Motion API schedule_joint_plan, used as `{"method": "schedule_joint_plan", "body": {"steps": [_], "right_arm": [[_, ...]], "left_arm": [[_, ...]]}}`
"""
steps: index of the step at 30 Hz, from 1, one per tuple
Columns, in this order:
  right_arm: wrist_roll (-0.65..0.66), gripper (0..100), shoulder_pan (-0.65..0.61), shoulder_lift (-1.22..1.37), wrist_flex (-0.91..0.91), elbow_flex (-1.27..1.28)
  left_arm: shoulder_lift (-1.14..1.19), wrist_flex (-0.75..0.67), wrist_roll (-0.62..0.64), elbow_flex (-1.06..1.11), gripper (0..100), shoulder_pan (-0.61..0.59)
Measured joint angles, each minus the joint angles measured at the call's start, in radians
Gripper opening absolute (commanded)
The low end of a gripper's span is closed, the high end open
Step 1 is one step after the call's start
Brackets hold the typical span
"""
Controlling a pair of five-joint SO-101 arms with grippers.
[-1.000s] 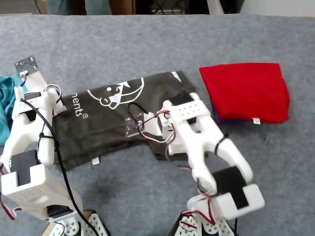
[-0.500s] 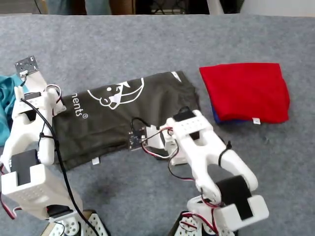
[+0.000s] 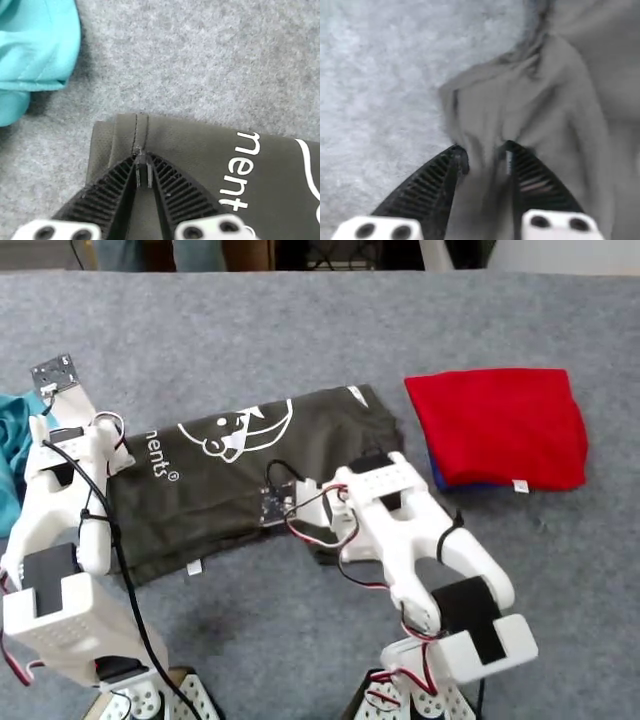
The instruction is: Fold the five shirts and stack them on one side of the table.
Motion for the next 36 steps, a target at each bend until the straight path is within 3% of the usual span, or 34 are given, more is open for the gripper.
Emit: {"method": "schedule_joint_plan", "body": {"steps": [5,9,14,16,27,33,36], "right_arm": [[-0.005,1.2,0.008,0.008,-0.023,-0.012],[-0.02,3.0,0.023,0.008,-0.026,-0.017],[-0.02,26.3,0.031,0.009,-0.018,-0.021],[-0.02,30.1,0.029,0.009,0.005,-0.017],[-0.02,14.6,0.028,0.014,0.048,-0.021],[-0.026,1.2,0.034,0.014,0.02,-0.025],[-0.037,1.3,0.034,0.015,0.002,-0.025]], "left_arm": [[0.0,0.0,0.0,0.0,3,0.0],[0.0,0.0,0.0,0.0,3,0.0],[0.0,0.0,0.0,0.0,3,0.0],[0.0,0.0,0.0,0.0,3,0.0],[0.0,0.0,0.0,0.0,3,0.0],[0.0,0.0,0.002,0.0,3,-0.029],[0.0,0.0,0.0,0.0,3,-0.029]]}}
